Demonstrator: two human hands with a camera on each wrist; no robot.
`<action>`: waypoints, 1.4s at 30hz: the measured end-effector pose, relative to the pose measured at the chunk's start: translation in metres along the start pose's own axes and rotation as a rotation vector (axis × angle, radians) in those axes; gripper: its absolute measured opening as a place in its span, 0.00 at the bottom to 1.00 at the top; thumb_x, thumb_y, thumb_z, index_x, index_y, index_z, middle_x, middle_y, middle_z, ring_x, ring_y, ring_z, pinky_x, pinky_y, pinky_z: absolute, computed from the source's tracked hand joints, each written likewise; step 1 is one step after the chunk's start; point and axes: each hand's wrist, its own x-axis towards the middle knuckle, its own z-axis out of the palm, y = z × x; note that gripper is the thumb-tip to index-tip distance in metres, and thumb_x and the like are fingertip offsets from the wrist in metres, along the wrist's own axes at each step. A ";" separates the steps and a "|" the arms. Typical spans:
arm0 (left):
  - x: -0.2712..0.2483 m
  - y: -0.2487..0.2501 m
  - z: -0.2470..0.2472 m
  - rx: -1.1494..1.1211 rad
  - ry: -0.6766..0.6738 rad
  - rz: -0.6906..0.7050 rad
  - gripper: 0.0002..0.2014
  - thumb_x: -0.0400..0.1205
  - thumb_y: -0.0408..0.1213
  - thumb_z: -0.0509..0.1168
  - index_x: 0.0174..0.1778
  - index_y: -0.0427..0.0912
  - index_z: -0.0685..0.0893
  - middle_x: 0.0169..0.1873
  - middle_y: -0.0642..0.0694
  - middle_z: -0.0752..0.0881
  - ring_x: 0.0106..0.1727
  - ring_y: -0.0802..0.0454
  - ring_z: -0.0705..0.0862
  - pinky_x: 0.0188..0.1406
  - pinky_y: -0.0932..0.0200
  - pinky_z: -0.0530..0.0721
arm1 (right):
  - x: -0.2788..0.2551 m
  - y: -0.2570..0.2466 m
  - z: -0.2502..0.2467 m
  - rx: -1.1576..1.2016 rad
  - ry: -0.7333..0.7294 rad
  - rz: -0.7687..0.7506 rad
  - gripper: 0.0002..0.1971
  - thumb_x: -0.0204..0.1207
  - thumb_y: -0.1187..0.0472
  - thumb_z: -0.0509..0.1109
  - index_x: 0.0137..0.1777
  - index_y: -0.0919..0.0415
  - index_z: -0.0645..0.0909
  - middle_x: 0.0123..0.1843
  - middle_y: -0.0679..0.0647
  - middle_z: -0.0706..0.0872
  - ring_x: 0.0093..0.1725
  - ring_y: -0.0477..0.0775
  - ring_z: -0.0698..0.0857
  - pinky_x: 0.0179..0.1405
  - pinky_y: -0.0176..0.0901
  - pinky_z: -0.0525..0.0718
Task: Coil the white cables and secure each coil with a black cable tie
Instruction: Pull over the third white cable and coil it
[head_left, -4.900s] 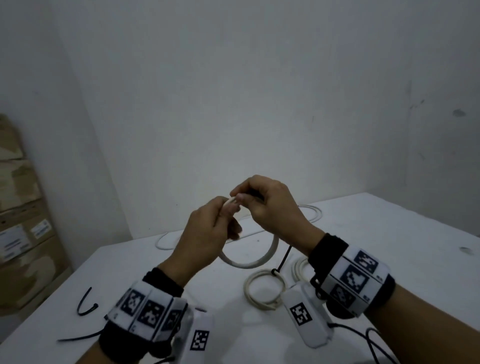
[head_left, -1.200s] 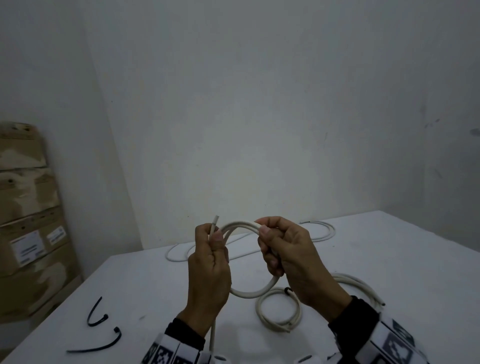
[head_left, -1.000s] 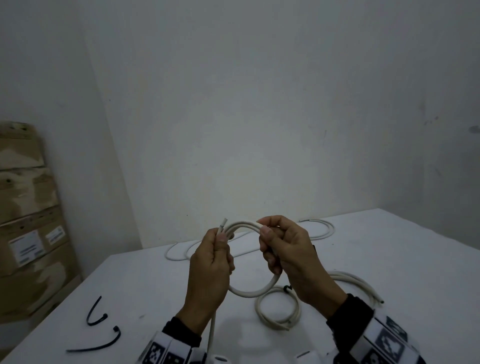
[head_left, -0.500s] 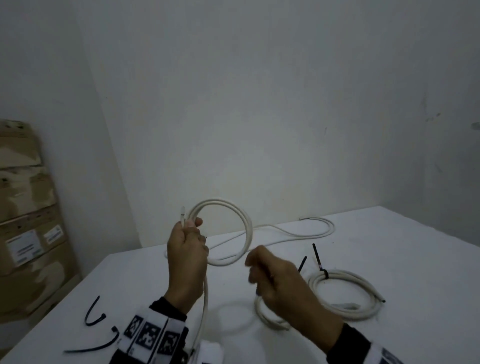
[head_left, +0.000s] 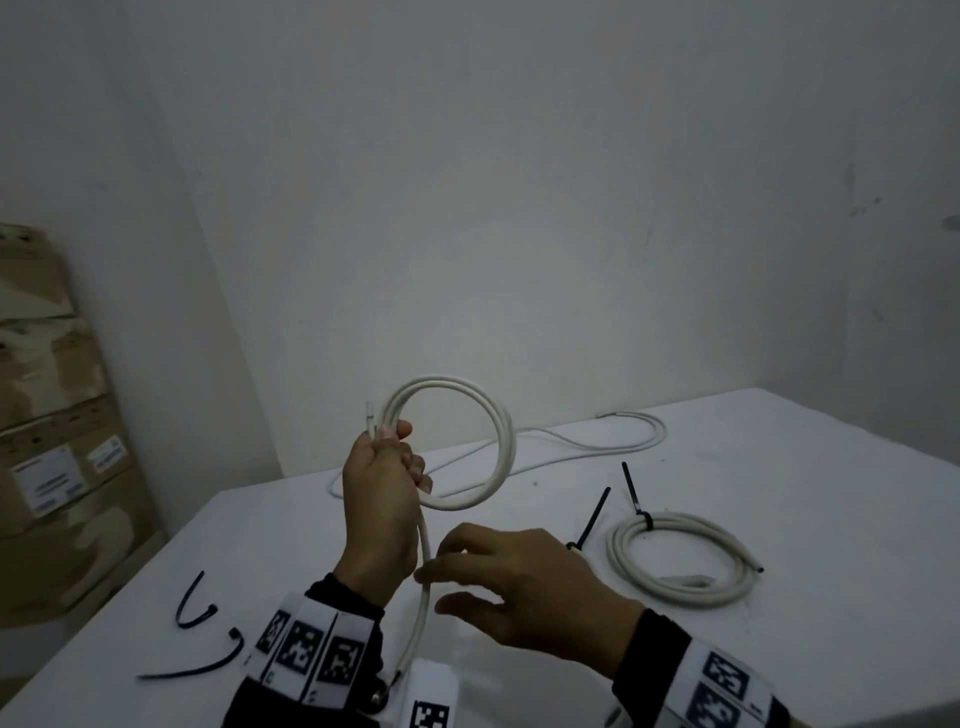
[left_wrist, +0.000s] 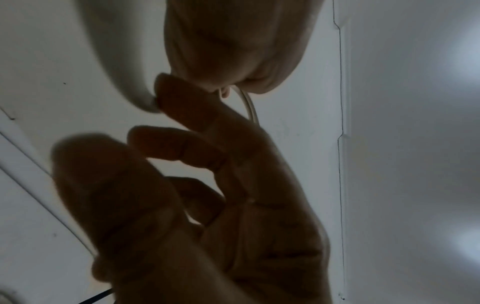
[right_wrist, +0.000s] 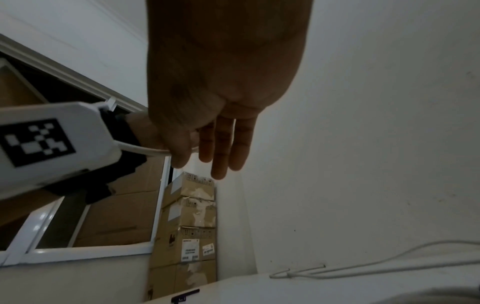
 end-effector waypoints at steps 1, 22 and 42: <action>-0.001 0.000 0.002 0.004 -0.004 -0.008 0.13 0.89 0.36 0.50 0.46 0.42 0.78 0.27 0.47 0.69 0.28 0.55 0.68 0.29 0.60 0.69 | 0.000 0.001 0.002 -0.084 0.015 -0.032 0.12 0.74 0.50 0.70 0.55 0.50 0.83 0.48 0.48 0.86 0.32 0.45 0.85 0.25 0.31 0.78; -0.022 -0.011 0.019 -0.042 0.009 -0.055 0.13 0.89 0.35 0.49 0.44 0.40 0.77 0.25 0.48 0.67 0.23 0.56 0.65 0.24 0.60 0.67 | 0.008 -0.015 0.008 1.720 0.886 1.158 0.07 0.82 0.61 0.64 0.45 0.61 0.82 0.29 0.57 0.81 0.29 0.53 0.81 0.27 0.38 0.81; -0.028 -0.021 0.006 0.530 0.187 0.203 0.14 0.89 0.36 0.50 0.57 0.34 0.79 0.49 0.45 0.80 0.49 0.50 0.77 0.47 0.58 0.71 | -0.012 -0.005 0.000 1.233 0.367 0.878 0.10 0.82 0.69 0.61 0.57 0.66 0.83 0.43 0.63 0.85 0.33 0.49 0.83 0.27 0.40 0.80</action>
